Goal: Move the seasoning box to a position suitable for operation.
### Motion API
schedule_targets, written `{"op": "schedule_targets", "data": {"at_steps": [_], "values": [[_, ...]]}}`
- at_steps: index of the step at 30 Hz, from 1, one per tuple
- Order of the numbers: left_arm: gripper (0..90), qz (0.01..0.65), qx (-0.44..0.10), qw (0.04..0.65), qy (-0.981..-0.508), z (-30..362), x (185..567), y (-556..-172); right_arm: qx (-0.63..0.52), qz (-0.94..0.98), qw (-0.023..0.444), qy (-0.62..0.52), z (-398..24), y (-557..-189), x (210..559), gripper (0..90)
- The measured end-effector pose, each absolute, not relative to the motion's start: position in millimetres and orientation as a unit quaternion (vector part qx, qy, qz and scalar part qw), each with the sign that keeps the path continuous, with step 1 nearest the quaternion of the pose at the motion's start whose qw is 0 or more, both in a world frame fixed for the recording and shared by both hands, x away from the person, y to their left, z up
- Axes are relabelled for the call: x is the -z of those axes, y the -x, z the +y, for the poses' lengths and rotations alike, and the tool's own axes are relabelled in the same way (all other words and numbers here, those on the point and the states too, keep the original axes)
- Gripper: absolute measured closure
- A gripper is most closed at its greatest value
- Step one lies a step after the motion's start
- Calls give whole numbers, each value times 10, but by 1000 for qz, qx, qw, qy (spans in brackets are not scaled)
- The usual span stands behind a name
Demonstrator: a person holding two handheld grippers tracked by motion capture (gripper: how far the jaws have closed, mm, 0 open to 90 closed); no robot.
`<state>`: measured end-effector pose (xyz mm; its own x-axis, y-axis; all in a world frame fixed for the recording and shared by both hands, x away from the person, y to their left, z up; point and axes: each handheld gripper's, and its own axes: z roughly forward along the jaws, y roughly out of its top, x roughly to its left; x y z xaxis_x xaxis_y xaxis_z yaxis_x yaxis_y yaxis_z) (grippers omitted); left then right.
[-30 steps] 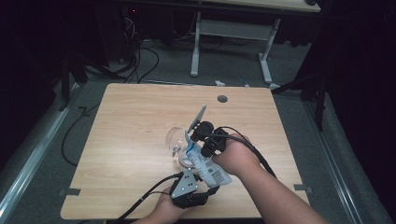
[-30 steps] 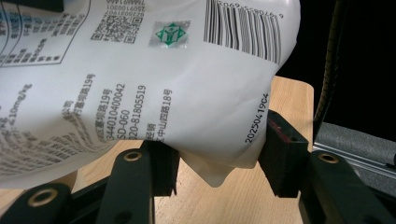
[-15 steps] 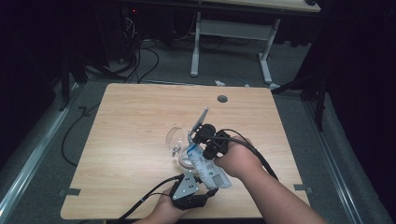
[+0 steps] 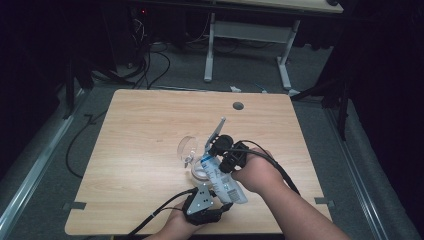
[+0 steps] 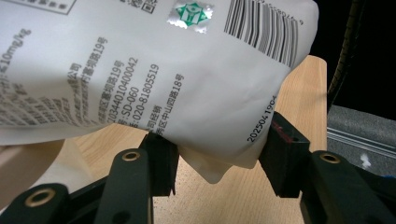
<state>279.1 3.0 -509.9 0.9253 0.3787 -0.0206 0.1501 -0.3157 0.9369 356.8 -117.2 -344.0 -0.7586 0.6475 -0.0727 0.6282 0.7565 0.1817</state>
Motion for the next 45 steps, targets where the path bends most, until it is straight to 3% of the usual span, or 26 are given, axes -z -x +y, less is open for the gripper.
{"op": "schedule_targets", "data": {"at_steps": [19,45], "values": [[513,165,-96,561,-806,38,5145,-2800,-70,934,64,-344,-1205,-3527,3442,896],[411,164,-88,558,-809,54,5162,-2793,-83,930,56,-354,-1260,-3528,3430,900]]}}
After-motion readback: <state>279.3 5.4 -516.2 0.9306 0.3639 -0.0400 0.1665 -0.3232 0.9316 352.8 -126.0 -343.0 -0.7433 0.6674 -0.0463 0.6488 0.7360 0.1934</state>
